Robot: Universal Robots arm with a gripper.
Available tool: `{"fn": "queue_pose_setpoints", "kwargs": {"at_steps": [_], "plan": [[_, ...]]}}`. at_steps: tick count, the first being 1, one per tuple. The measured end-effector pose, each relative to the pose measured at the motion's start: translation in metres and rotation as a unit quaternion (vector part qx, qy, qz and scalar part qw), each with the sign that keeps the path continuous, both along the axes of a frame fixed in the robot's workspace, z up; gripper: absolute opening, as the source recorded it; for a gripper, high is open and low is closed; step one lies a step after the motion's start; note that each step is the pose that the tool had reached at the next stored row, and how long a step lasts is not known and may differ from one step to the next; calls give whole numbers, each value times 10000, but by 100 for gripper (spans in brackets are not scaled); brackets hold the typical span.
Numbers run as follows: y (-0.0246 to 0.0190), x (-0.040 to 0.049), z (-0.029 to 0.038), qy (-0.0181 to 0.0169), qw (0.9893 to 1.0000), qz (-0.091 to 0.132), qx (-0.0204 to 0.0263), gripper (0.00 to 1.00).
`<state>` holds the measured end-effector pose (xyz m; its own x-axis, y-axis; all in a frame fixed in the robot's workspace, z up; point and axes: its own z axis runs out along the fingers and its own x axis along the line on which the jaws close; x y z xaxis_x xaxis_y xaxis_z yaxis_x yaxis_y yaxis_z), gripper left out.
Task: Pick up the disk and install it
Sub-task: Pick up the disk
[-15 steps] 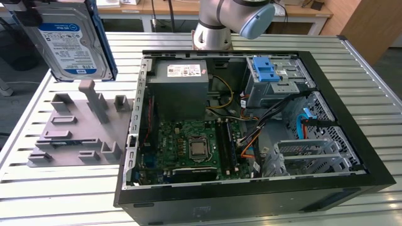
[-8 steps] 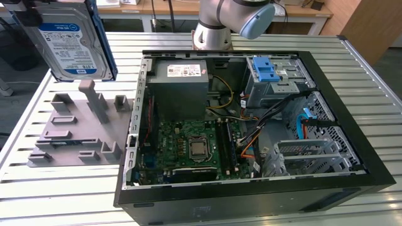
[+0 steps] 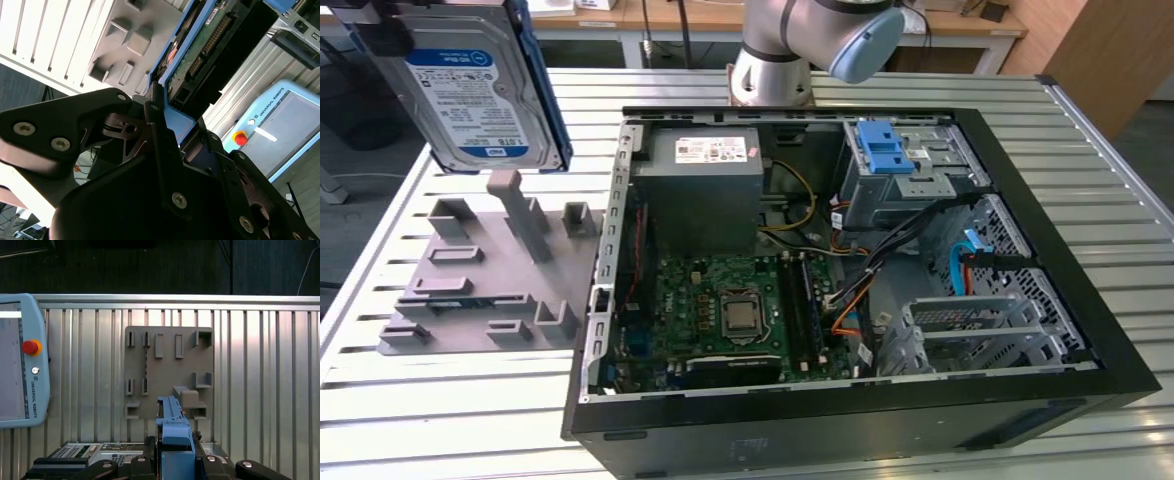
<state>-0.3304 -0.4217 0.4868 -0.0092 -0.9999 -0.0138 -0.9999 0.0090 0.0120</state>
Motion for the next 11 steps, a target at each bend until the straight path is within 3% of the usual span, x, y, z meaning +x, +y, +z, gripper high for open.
{"fn": "queue_pose_setpoints", "kwargs": {"at_steps": [11], "plan": [[0, 29, 0, 0, 10000, 0, 0, 36]]}}
